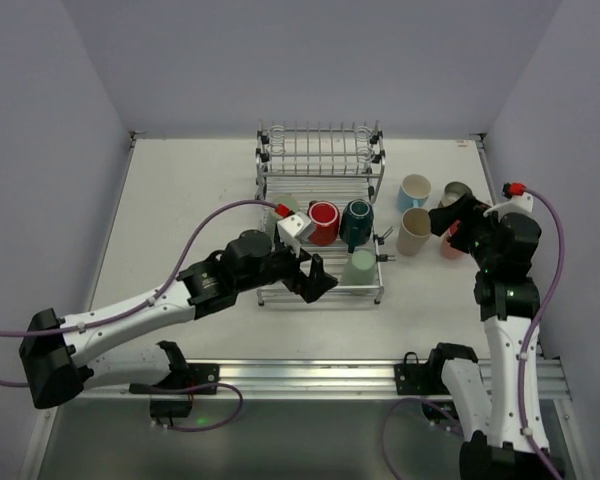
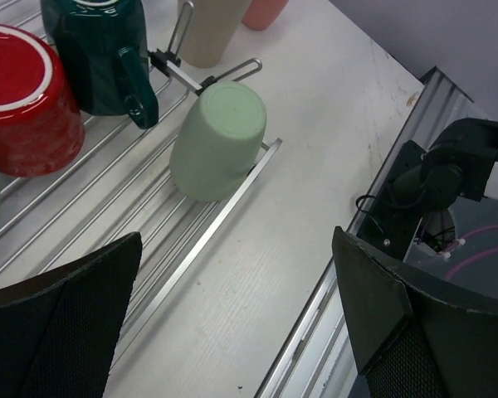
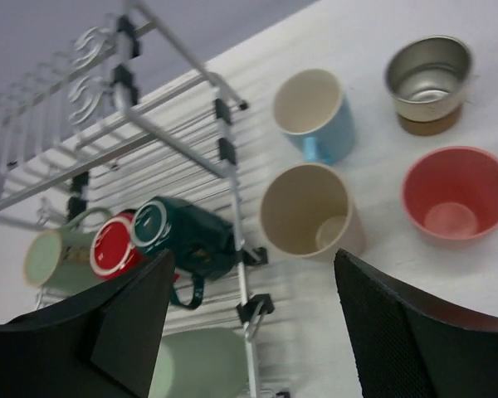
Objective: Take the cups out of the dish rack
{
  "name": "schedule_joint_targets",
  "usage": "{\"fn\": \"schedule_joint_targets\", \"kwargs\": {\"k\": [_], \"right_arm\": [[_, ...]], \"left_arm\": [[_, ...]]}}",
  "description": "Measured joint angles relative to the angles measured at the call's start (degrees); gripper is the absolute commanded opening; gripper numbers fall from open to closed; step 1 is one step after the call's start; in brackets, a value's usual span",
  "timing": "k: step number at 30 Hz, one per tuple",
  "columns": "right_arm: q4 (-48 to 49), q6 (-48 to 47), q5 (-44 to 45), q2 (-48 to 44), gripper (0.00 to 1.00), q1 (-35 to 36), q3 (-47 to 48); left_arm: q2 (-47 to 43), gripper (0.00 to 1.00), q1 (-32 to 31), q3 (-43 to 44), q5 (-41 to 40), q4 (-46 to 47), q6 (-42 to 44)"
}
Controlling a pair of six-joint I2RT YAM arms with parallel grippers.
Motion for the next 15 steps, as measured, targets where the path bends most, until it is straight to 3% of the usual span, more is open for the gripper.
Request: {"fn": "schedule_joint_targets", "kwargs": {"k": [8, 15], "right_arm": [[5.66, 5.35, -20.13, -14.49, 0.83, 0.00, -10.01], [8.11, 9.29, -29.38, -21.35, 0.84, 0.02, -14.71]], "left_arm": [[16.11, 1.00, -5.70, 9.49, -4.66, 4.35, 1.14], [26.25, 1.00, -8.52, 16.44, -11.26, 4.94, 4.46]]}}
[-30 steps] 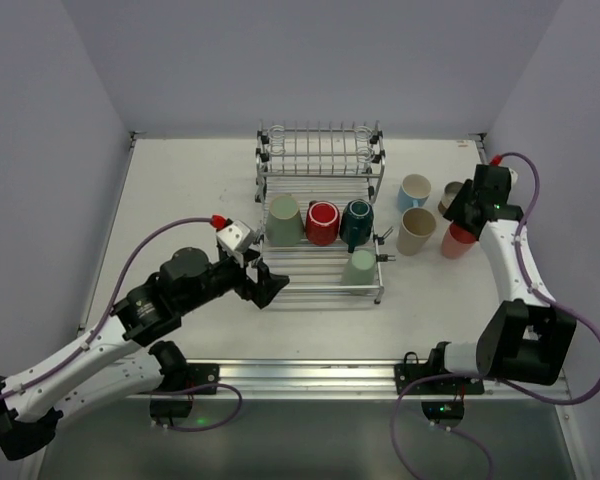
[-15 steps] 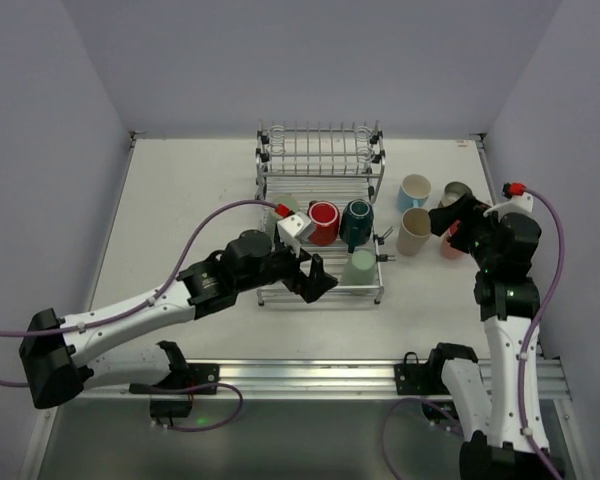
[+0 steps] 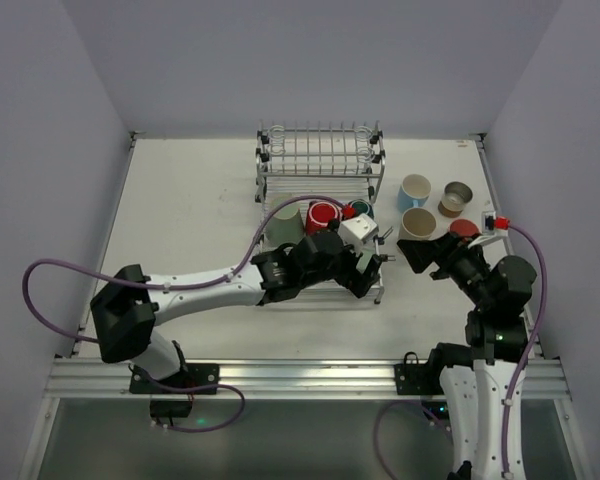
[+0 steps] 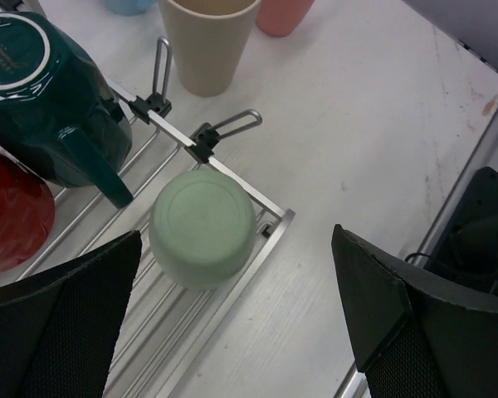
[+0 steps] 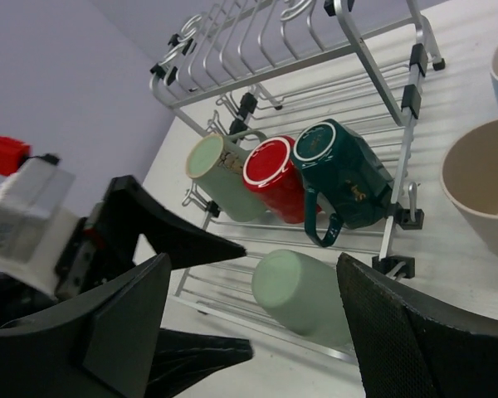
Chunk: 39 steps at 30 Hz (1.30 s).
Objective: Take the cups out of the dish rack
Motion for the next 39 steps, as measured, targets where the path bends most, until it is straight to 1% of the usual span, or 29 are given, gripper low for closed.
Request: {"fn": "schedule_joint_targets", "kwargs": {"k": [6, 11, 12, 14, 15, 17, 18, 20, 22, 25, 30, 35, 37, 39], "right_arm": [[1.36, 1.64, -2.23, -2.49, 0.83, 0.02, -0.11], [2.56, 3.04, -3.87, -3.41, 0.83, 0.02, -0.11], [2.64, 3.30, -4.07, -3.56, 0.83, 0.00, -0.11], [2.82, 3.69, -4.52, -3.91, 0.83, 0.00, -0.11], [2.84, 3.82, -4.68, -4.02, 0.83, 0.02, -0.11], [2.75, 3.89, -4.85, -4.33, 0.83, 0.00, -0.11], [2.75, 3.91, -4.85, -4.37, 0.83, 0.02, -0.11], [2.64, 4.04, -4.85, -4.50, 0.83, 0.00, -0.11], [2.69, 4.28, -4.96, -4.63, 0.83, 0.00, -0.11], [2.99, 5.33, -5.29, -4.63, 0.83, 0.02, -0.17], [6.34, 8.72, -7.32, -4.76, 0.82, 0.02, -2.14], [11.39, 13.49, -9.68, -5.33, 0.80, 0.17, -6.32], [14.23, 15.82, -10.86, -5.31, 0.78, 0.76, -8.02], [17.59, 18.29, -11.93, -5.20, 0.77, 2.05, -9.79]], "left_arm": [[8.48, 0.99, 0.00, 4.35, -3.76, 0.00, 2.25], [11.89, 0.87, 0.00, 5.33, -5.62, -0.22, 3.34], [12.17, 0.77, 0.00, 5.38, -5.92, -0.22, 3.54], [12.39, 0.68, 0.00, 5.40, -6.29, -0.20, 3.72], [12.39, 0.57, 0.00, 5.40, -6.32, -0.17, 3.87], [12.39, 0.44, 0.00, 5.40, -6.36, 0.09, 4.13], [12.39, 0.33, 0.00, 5.38, -6.34, 0.11, 4.24], [12.35, 0.24, 0.00, 5.16, -6.34, 0.39, 4.33], [11.61, 0.21, 0.00, 4.07, -6.34, 1.25, 4.31], [8.24, 0.19, 0.00, 1.51, -6.36, 1.51, 4.28], [-2.10, 0.18, 0.15, -2.25, -6.56, 3.65, 3.69], [-14.25, 0.18, 0.42, -5.35, -5.38, 12.24, 0.74], [-17.29, 0.18, 0.83, -6.73, -4.17, 16.22, -1.05], [-18.45, 0.18, 1.16, -7.63, -2.93, 18.88, -2.67]]}}
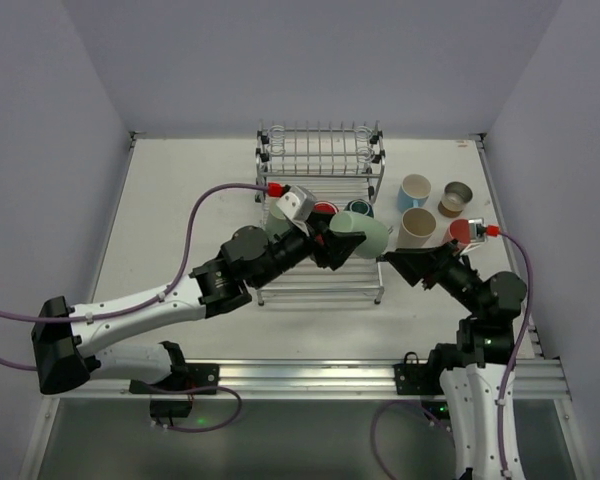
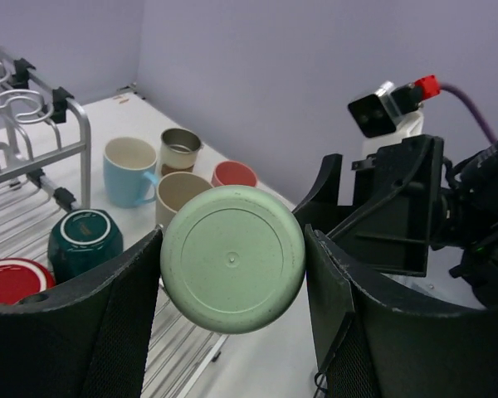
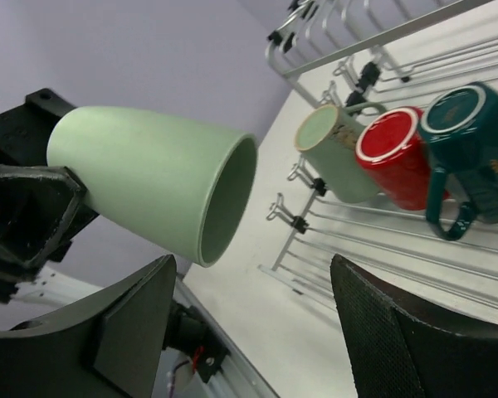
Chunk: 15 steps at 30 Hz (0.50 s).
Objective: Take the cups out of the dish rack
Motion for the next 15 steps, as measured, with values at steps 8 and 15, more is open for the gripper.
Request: {"fn": "schedule_joint_targets", "kwargs": {"k": [8, 15], "right_arm": [[11.76, 5.55, -0.59, 3.04, 0.70, 12.35, -1.29], [22.16, 9.25, 1.42, 7.56, 0.41, 18.36, -3.58]], "left_arm": [[1.77, 0.17, 0.37, -1.31, 4.22, 3.13, -4.20], [2.10, 0.27, 0.37, -2.19, 6.36, 6.29, -6.62]]}}
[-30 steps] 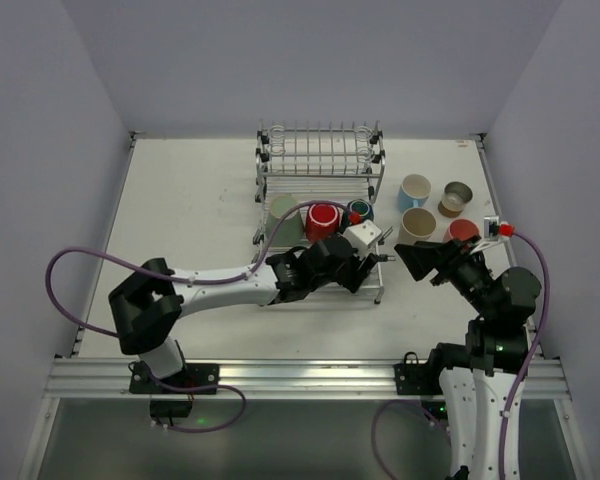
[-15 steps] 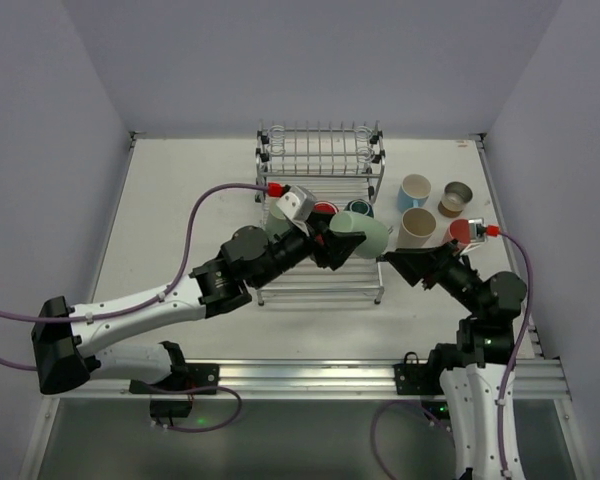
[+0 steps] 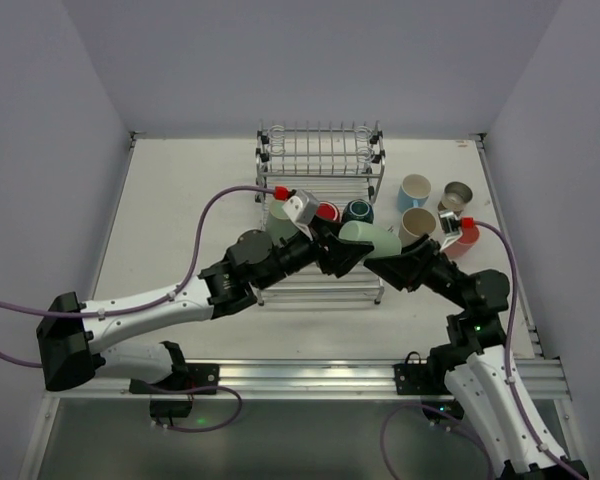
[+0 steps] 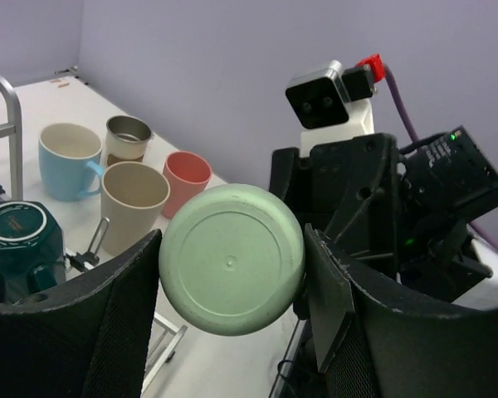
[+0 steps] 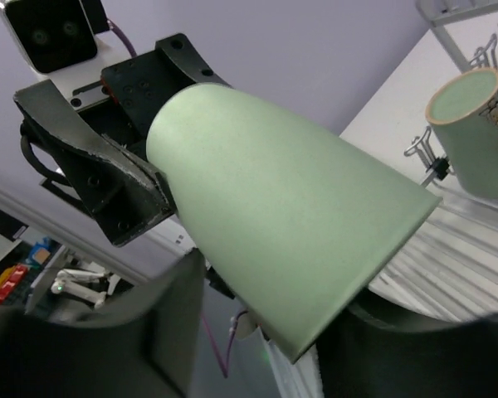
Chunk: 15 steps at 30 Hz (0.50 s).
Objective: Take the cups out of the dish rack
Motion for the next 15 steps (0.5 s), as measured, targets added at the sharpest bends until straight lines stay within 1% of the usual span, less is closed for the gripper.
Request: {"fn": "schedule_joint_targets", "kwargs": {"k": [1, 2, 3, 4, 5, 6, 7, 8, 10, 11, 12, 15], "right_arm": [[1.14, 0.28, 0.31, 0.13, 0.33, 0.07, -0.28], [2.12, 0.81, 0.20, 0.07, 0.27, 0.09, -0.52], [3.41, 1.33, 0.31, -0.13, 0.17, 0.24, -0.72], [4.57, 1.51, 0.37, -0.33, 0.12, 0.37, -0.72], [7.08, 2.12, 0.35, -0.83, 0.07, 0.61, -0.70], [9.01, 2.45, 0.66, -1.46, 0.01, 0.90, -0.57], [9.44, 2.51, 1.33, -2.16, 0.00, 0.87, -0.42], [9.73, 2.71, 1.99, -2.43, 0.00, 0.79, -0.42], [7.98, 2.01, 3.85, -2.45, 0.00, 0.66, 0.00], [6.38, 1.16, 4.42, -2.34, 0.00, 0.63, 0.48], [3.63, -0.07, 5.18, -2.08, 0.00, 0.63, 1.51], [-9.33, -6.38, 8.94, 0.20, 0.00, 0.63, 8.98]], "left_arm": [[-0.11, 0.32, 0.00, -0.48, 0.22, 0.57, -0.31], [-0.35, 0.41, 0.02, -1.09, 0.22, 1.44, -1.14], [-0.81, 0.47, 0.37, -1.57, -0.13, 2.25, -2.10], [-1.29, 0.53, 0.70, -1.90, -0.07, 2.62, -2.82], [-2.05, 0.65, 0.92, -2.38, -0.59, 2.93, -3.69], [-2.54, 0.72, 0.96, -2.75, -1.20, 2.75, -3.37], [-2.91, 0.85, 1.03, -3.17, -0.83, 2.82, -3.50], [-3.28, 0.90, 0.90, -3.52, -0.70, 2.75, -3.26], [-4.04, 0.98, 0.57, -4.11, -0.55, 2.29, -3.32], [-4.70, 1.00, 0.42, -4.35, -0.57, 1.60, -3.21], [-5.49, 1.00, 0.31, -4.55, -0.72, 0.66, -2.95], [-8.59, 1.00, 0.31, -4.61, -1.95, -2.67, -1.84]]}}
